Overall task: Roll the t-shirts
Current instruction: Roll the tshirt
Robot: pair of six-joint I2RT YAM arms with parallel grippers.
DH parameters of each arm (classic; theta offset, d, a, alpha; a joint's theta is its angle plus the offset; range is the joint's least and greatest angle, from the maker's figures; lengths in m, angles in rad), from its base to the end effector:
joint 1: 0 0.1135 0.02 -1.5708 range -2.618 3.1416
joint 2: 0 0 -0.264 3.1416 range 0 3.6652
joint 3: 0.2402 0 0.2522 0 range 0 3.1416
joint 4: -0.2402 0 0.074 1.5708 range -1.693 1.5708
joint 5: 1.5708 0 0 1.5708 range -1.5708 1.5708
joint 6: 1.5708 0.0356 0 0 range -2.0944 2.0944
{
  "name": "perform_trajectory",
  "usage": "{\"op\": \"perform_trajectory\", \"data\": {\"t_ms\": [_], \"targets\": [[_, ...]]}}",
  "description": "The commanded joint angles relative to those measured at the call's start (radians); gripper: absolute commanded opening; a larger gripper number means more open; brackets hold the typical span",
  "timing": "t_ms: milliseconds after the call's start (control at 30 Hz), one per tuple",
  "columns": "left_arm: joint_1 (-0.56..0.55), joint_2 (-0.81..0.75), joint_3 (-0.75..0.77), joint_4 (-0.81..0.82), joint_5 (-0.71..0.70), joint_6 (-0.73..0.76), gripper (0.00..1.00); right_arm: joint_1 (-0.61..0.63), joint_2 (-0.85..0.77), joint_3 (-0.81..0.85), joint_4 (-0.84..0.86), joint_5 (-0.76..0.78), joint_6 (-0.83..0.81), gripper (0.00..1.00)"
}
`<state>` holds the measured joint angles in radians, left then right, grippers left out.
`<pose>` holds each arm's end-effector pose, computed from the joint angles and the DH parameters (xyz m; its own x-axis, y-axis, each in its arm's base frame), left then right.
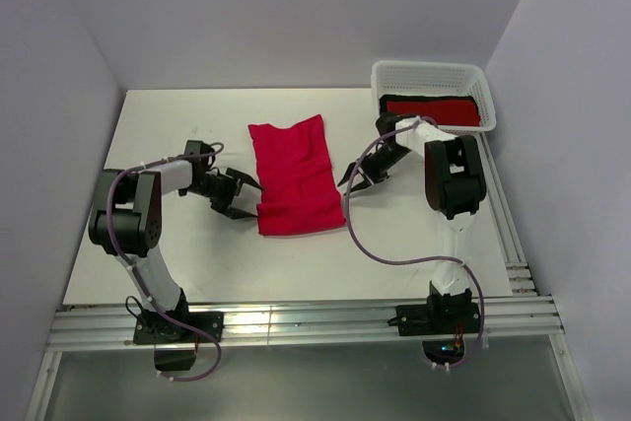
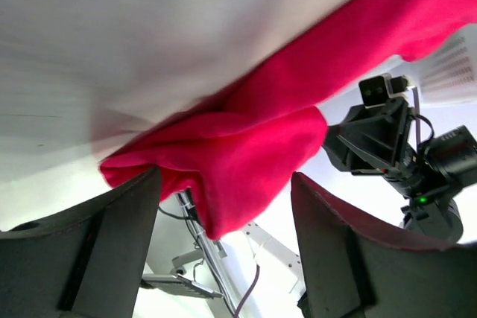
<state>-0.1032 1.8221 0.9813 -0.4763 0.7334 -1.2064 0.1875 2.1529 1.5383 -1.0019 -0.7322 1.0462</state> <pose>0.3148 -0.0566 0.1294 -0.5708 -0.6387 0.5160 -0.8128 0.3504 -0.4654 0.3839 0.0971 0.1414 -0.5856 0.5441 0.6009 0.7951 0.5300 0.2949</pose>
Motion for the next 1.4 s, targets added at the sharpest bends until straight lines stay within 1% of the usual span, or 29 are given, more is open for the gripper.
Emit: {"op": "perform_trajectory", "data": {"t_ms": [0, 33, 100, 167, 233, 267, 300, 333, 367, 400, 433, 467, 500, 567, 600, 633, 667, 700, 733, 767, 800, 833, 900, 967, 1000, 1067, 1233, 1367], "targets": [[0.016, -0.063, 0.068, -0.002, -0.017, 0.015, 0.76, -0.011, -0.063, 0.045, 0.025, 0.014, 0.0, 0.41], [0.017, -0.064, 0.075, -0.008, -0.022, 0.018, 0.77, -0.016, -0.07, 0.049, 0.025, 0.019, 0.001, 0.48], [0.023, -0.076, 0.1, -0.019, -0.025, 0.027, 0.77, -0.019, -0.086, 0.074, 0.034, 0.025, -0.003, 0.55], [0.026, -0.089, 0.12, -0.038, -0.037, 0.042, 0.77, -0.022, -0.106, 0.083, 0.049, 0.027, -0.02, 0.55], [0.028, -0.121, 0.154, -0.079, -0.071, 0.086, 0.78, -0.026, -0.169, 0.06, 0.086, 0.033, -0.052, 0.53], [0.028, -0.156, 0.163, -0.087, -0.081, 0.123, 0.78, -0.029, -0.195, 0.012, 0.123, 0.01, -0.069, 0.53], [0.027, -0.177, 0.16, -0.078, -0.083, 0.142, 0.78, -0.029, -0.271, -0.025, 0.181, -0.004, -0.105, 0.52], [0.026, -0.197, 0.152, -0.07, -0.08, 0.16, 0.78, -0.026, -0.313, -0.062, 0.262, -0.004, -0.123, 0.52], [0.023, -0.234, 0.146, -0.073, -0.084, 0.215, 0.79, -0.025, -0.352, -0.142, 0.32, -0.018, -0.144, 0.52], [0.008, -0.253, 0.143, -0.074, -0.113, 0.252, 0.79, -0.023, -0.422, -0.177, 0.372, -0.045, -0.206, 0.55], [-0.004, -0.27, 0.142, -0.091, -0.136, 0.29, 0.79, -0.023, -0.448, -0.205, 0.393, -0.027, -0.248, 0.62], [-0.021, -0.302, 0.138, -0.097, -0.166, 0.354, 0.79, -0.022, -0.468, -0.249, 0.411, -0.018, -0.293, 0.64], [-0.064, -0.323, 0.129, -0.093, -0.187, 0.379, 0.78, -0.02, -0.507, -0.28, 0.446, -0.053, -0.377, 0.62], [-0.117, -0.4, 0.077, -0.024, -0.255, 0.407, 0.78, -0.005, -0.55, -0.358, 0.499, -0.055, -0.445, 0.51], [-0.174, -0.423, 0.053, 0.016, -0.262, 0.404, 0.78, 0.001, -0.554, -0.38, 0.512, -0.081, -0.49, 0.41], [-0.197, -0.441, 0.03, 0.08, -0.255, 0.395, 0.77, 0.009, -0.556, -0.394, 0.513, -0.084, -0.508, 0.36], [-0.217, -0.467, -0.014, 0.117, -0.246, 0.365, 0.73, 0.021, -0.559, -0.418, 0.513, -0.085, -0.518, 0.29], [-0.252, -0.478, -0.036, 0.145, -0.238, 0.351, 0.69, 0.05, -0.564, -0.434, 0.535, -0.102, -0.526, 0.18], [-0.269, -0.484, -0.052, 0.166, -0.239, 0.338, 0.61, 0.067, -0.57, -0.449, 0.554, -0.101, -0.523, 0.13], [-0.289, -0.488, -0.068, 0.183, -0.247, 0.326, 0.56, 0.085, -0.582, -0.483, 0.568, -0.092, -0.516, 0.08], [-0.324, -0.488, -0.075, 0.186, -0.255, 0.323, 0.53, 0.12, -0.584, -0.501, 0.621, -0.095, -0.496, 0.0], [-0.341, -0.488, -0.084, 0.183, -0.279, 0.323, 0.45, 0.136, -0.585, -0.539, 0.652, -0.114, -0.483, 0.0], [-0.383, -0.481, -0.102, 0.197, -0.289, 0.321, 0.38, 0.168, -0.579, -0.564, 0.687, -0.092, -0.453, 0.0], [-0.395, -0.469, -0.13, 0.223, -0.292, 0.323, 0.31, 0.204, -0.559, -0.602, 0.778, -0.116, -0.41, 0.0], [-0.395, -0.465, -0.138, 0.232, -0.292, 0.326, 0.29, 0.217, -0.55, -0.61, 0.825, -0.115, -0.399, 0.0], [-0.395, -0.437, -0.135, 0.24, -0.299, 0.34, 0.27, 0.225, -0.521, -0.616, 0.865, -0.125, -0.384, 0.0], [-0.395, -0.354, -0.096, 0.251, -0.31, 0.355, 0.25, 0.23, -0.449, -0.567, 0.855, -0.111, -0.399, 0.0], [-0.391, -0.279, -0.073, 0.278, -0.312, 0.334, 0.24, 0.231, -0.371, -0.523, 0.871, -0.114, -0.396, 0.0]]}}
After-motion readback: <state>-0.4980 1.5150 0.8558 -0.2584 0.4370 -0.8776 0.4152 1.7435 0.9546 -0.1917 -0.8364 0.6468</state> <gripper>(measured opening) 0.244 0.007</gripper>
